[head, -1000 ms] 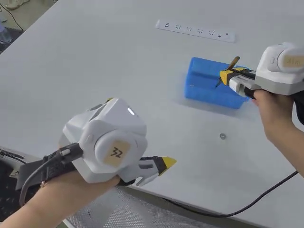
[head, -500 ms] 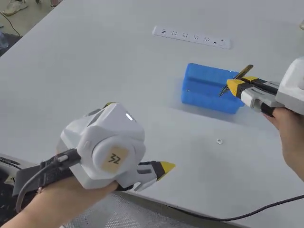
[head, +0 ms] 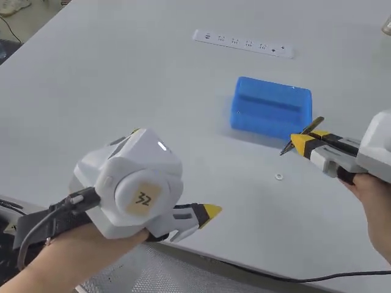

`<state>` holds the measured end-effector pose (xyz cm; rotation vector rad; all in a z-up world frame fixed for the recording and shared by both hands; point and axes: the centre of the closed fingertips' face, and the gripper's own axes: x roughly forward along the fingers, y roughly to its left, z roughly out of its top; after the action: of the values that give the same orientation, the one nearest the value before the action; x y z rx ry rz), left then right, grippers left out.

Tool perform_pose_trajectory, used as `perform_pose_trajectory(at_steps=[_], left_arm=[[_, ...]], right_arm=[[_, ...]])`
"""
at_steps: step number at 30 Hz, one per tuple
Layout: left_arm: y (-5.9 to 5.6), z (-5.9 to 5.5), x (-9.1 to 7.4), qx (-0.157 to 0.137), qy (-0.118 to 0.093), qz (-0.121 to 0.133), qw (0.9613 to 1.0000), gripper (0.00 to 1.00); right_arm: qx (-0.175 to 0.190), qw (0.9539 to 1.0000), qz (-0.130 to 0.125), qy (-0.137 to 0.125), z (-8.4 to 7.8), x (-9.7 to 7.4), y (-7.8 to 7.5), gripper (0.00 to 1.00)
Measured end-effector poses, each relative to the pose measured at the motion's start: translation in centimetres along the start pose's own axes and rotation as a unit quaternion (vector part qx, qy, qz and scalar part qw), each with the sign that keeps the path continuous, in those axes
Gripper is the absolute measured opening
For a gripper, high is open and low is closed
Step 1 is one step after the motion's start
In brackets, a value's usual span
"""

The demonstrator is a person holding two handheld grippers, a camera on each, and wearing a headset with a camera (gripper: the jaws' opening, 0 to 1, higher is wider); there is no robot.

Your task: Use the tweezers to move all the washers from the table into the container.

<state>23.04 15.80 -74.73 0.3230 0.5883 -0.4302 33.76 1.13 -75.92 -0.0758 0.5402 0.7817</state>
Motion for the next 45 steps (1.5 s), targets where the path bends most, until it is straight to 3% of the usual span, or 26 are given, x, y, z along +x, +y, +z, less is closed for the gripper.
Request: perform_pose_trajectory(at_steps=[4, 16, 45], left_arm=[[0.0, 0.0, 0.0, 0.004, 0.001, 0.0, 1.0, 0.99], [0.2, -0.1, -0.1, 0.003, 0.004, 0.003, 1.0, 0.99], [0.1, -0.2, 0.0, 0.009, 0.008, 0.002, 0.9999, 0.99]], right_arm=[[0.002, 0.9998, -0.003, 0.019, -1.6, 0.2, -0.3, 0.04], [-0.01, 0.9988, -0.009, 0.048, -3.6, 1.1, -0.7, 0.04], [-0.002, 0.9988, -0.012, 0.047, -3.7, 1.4, -1.1, 0.04]])
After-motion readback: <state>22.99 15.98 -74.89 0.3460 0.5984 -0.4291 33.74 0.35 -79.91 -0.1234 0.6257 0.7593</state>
